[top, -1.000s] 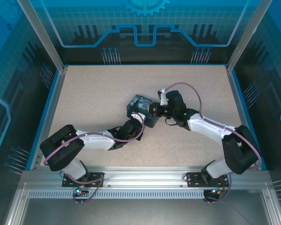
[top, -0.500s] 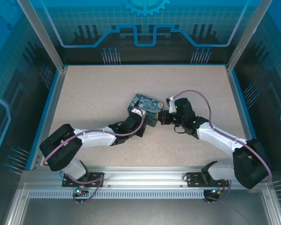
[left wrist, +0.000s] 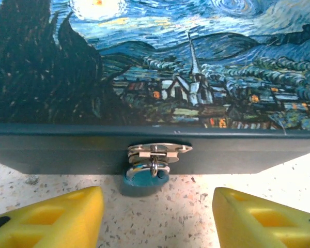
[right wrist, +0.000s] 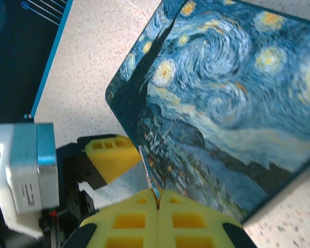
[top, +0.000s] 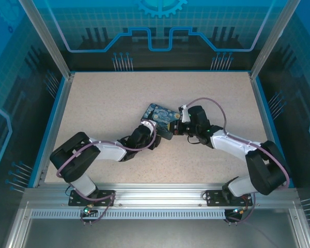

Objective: Unlock the padlock with the key

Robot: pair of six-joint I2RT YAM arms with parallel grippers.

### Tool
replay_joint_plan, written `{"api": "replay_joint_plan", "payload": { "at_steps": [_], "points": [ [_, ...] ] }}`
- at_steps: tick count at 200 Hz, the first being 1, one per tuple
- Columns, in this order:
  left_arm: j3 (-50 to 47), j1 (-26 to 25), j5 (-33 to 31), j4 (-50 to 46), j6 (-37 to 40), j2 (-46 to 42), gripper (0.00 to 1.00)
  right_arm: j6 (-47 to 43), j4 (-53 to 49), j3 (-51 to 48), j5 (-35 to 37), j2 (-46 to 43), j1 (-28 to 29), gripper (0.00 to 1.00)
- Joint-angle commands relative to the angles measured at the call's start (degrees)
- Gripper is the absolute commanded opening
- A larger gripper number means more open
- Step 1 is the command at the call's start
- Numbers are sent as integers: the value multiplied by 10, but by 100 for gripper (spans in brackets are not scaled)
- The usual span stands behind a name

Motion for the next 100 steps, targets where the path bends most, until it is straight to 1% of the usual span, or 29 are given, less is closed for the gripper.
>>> {"api": "replay_joint_plan", "payload": {
  "at_steps": [1, 31, 63, 70, 100],
  "points": [
    [-12, 8, 11, 56, 23, 21, 61, 29, 47, 35, -26, 39, 2, 2],
    [-22, 11, 4, 93, 32, 38, 63, 45, 60, 63, -29, 92, 3, 2],
    [-23, 14, -6, 121, 49, 58, 63, 54, 31, 68, -18, 127, 0, 1],
    [-21, 14, -9, 122, 52, 63, 63, 53, 23, 86, -17, 133, 0, 2],
    [-14, 14, -16, 133, 69, 85, 63, 49, -5, 95, -13, 150, 0, 1]
  ]
}}
